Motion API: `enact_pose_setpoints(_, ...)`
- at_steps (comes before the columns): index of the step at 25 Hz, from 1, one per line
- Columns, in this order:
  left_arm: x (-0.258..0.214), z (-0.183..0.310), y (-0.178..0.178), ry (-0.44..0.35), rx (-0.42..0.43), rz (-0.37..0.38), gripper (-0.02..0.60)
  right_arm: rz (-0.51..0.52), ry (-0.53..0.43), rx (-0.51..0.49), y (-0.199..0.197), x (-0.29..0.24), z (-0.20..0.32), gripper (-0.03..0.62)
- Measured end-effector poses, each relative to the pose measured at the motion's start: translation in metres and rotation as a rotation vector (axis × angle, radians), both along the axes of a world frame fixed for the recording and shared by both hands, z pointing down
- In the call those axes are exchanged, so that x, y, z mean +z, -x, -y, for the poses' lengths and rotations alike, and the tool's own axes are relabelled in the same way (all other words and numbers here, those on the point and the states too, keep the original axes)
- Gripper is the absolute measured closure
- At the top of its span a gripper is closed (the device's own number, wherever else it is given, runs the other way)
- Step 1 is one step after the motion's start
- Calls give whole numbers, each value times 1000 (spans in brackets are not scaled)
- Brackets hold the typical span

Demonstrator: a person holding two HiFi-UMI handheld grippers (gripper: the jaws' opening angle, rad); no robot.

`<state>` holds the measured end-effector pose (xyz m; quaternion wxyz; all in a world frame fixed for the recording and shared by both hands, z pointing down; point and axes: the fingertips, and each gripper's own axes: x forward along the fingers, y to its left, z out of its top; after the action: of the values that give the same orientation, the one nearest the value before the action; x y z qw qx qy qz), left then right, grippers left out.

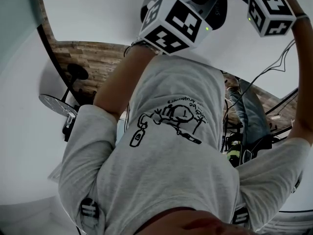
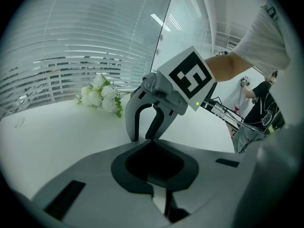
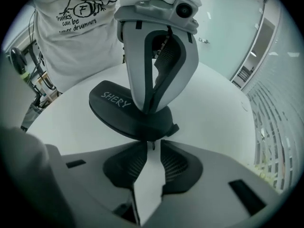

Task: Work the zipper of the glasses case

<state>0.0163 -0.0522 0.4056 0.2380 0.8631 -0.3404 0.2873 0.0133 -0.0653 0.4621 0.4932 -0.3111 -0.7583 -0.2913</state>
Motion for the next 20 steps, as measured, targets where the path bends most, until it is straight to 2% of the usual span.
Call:
enact_pose_setpoints(3, -2, -1, -1, 0, 0, -3, 561, -19, 18, -38, -1, 0, -5, 520)
enact_pose_setpoints(6, -1, 0, -1, 3, 0, -2, 561, -8, 22, -31, -4, 2, -4, 583)
enact_pose_setpoints(20, 1, 2, -4, -7, 5, 18, 561, -39, 60, 114, -15, 3, -5, 589)
